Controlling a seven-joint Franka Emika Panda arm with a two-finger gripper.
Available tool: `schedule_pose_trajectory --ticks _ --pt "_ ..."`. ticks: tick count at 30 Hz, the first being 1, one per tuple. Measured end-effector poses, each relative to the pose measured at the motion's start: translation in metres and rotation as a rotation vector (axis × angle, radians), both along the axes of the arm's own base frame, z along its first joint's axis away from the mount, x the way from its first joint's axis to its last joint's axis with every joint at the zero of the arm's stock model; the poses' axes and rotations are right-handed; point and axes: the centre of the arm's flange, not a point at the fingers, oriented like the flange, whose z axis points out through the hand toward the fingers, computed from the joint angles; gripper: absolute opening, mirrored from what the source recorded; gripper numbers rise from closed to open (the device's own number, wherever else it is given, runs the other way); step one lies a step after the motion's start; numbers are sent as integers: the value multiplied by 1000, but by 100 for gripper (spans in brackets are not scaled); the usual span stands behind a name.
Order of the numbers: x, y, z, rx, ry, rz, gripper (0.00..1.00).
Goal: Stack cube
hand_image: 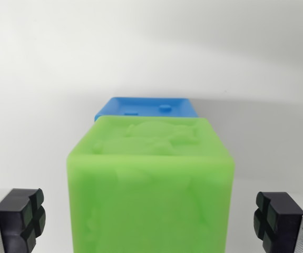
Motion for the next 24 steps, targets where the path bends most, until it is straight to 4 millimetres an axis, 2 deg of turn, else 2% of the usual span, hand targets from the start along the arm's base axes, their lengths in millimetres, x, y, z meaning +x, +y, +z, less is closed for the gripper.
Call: schedule_pose_trajectory --ticks 15,24 --pt "0 0 47 2 -3 -1 100" --pt "-1 0 84 3 -3 0 100"
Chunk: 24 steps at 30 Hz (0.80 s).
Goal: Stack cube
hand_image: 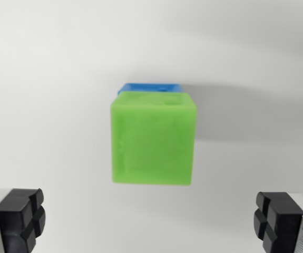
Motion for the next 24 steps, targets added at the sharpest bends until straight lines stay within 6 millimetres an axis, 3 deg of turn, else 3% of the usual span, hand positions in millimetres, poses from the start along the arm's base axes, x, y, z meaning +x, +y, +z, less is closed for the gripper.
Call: schedule_pose_trajectory --ticks 24 --pt "1 0 104 1 -2 2 100"
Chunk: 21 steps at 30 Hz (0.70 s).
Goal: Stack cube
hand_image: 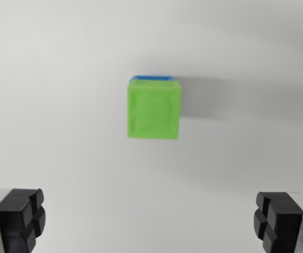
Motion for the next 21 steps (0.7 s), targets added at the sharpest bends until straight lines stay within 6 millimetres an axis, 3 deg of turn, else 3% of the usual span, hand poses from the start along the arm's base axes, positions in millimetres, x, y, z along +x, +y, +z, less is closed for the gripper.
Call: schedule_pose_trajectory --ticks 21 --pt "1 0 66 2 0 0 100"
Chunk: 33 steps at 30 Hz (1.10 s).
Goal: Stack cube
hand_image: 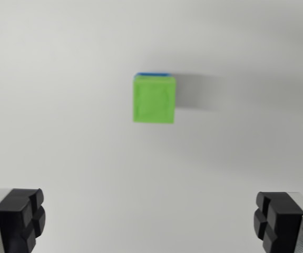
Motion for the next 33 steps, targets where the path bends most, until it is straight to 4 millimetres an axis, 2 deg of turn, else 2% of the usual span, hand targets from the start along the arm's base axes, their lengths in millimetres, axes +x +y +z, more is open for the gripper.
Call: schedule_pose_trajectory --ticks 14,33 --pt "0 0 20 0 1 0 100" --pt "0 0 20 1 2 0 100"
